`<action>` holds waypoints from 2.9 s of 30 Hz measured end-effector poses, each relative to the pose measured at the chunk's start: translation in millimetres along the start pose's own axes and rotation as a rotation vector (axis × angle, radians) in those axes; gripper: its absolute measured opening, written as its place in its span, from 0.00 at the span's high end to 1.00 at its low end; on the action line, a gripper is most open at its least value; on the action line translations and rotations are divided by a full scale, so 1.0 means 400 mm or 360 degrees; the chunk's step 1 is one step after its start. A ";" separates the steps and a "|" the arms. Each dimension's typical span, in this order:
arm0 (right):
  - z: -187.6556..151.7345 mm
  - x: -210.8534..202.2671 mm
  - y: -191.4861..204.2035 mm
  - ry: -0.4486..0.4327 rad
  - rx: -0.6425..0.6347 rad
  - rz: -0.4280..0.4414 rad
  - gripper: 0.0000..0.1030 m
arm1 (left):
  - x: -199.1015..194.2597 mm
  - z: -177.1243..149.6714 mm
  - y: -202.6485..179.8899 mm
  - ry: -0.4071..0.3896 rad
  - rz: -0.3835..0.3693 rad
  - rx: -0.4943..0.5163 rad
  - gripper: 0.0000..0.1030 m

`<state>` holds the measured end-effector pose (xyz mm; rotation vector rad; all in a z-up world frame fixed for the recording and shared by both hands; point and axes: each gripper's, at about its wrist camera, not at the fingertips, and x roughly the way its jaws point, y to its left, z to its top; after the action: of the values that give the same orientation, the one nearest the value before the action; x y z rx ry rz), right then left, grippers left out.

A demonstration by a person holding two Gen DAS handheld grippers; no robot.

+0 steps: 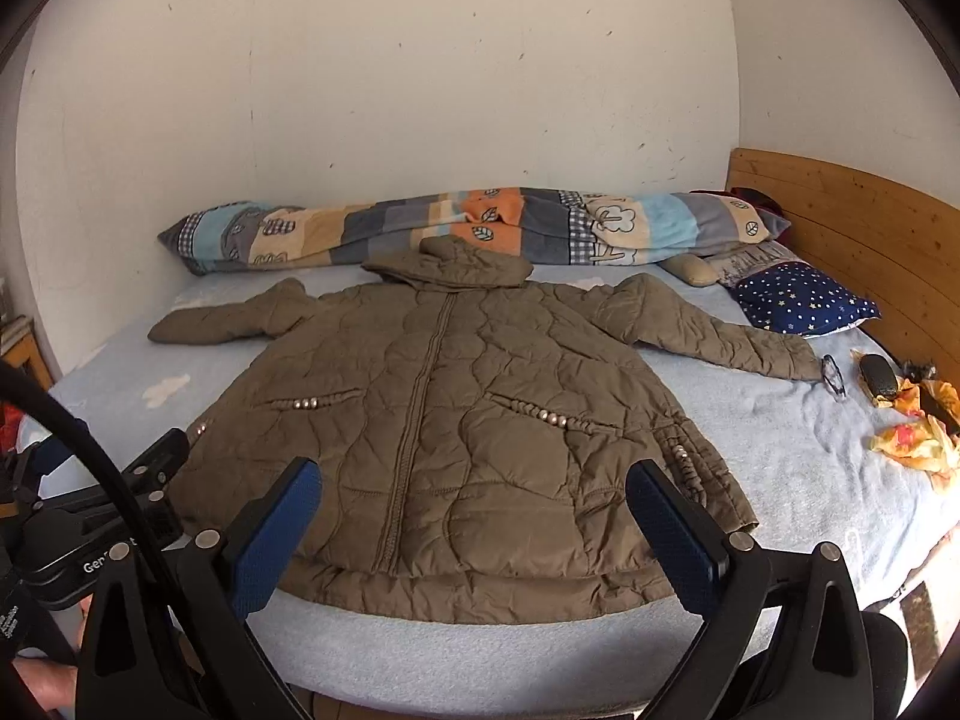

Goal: Fold large clothes
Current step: 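Move both tools over the spread brown puffer jacket, then grasp the jacket sleeve cuff with the right tool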

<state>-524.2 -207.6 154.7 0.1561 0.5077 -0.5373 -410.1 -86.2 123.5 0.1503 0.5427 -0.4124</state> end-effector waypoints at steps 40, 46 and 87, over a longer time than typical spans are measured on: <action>-0.019 0.048 -0.008 0.0180 0.0037 -0.0020 0.00 | 0.034 -0.011 -0.013 0.0104 -0.0014 0.0043 0.01; -0.015 0.061 -0.033 0.0193 0.0086 -0.0043 0.00 | 0.050 0.005 -0.005 0.0127 -0.0032 0.0011 0.01; 0.130 0.573 -1.257 0.0107 0.1821 -0.0210 0.35 | 0.526 0.363 -0.164 0.0316 -0.0310 0.0208 0.01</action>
<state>-597.0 -752.7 79.0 1.2396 0.2221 -0.9075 -206.0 -253.3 133.2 0.2669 0.7293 -0.6275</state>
